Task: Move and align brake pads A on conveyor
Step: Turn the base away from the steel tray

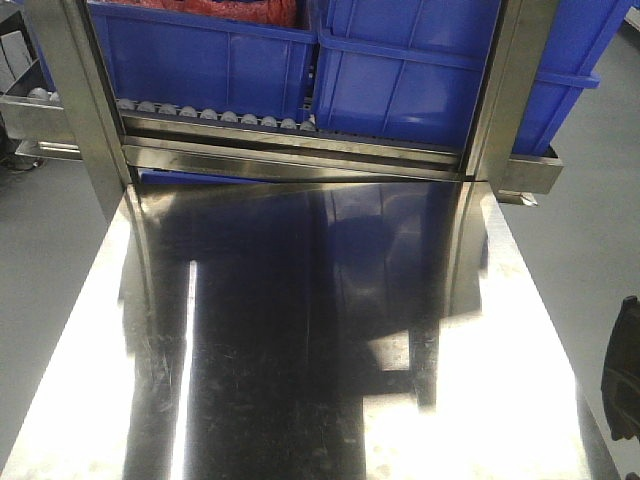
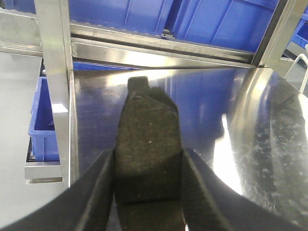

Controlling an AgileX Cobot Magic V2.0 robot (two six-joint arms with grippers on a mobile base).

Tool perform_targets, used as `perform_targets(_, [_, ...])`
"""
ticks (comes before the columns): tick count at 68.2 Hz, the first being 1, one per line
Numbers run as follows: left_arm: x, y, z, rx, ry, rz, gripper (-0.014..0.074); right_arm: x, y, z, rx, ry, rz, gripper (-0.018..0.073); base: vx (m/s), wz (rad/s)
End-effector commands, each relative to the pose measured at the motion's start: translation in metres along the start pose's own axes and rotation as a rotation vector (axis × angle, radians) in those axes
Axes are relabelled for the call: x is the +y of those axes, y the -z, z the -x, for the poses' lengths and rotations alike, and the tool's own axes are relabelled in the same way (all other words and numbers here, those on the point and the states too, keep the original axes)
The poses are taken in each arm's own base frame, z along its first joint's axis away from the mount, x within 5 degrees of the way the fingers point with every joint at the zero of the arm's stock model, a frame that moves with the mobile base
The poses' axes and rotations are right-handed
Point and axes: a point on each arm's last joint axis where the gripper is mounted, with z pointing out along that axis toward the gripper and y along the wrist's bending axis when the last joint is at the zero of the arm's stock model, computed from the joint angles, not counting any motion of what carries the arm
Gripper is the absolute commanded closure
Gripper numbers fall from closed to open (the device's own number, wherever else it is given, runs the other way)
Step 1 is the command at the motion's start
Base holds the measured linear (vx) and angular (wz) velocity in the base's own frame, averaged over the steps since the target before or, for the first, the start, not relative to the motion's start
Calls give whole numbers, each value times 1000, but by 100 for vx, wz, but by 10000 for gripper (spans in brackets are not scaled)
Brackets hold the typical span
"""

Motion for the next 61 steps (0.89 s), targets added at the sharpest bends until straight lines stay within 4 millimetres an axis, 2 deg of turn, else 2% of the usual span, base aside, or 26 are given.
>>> perform_targets(1, [-4,4,16,-107,-7,-32,603,0,4,17,-112,10,3,545,0,0])
perform_targets(34, [-4,4,16,-107,-7,-32,603,0,4,17,-112,10,3,545,-2,3])
perform_targets(61, [-4,4,16,-107,-7,-32,603,0,4,17,-112,10,3,545,-13,42])
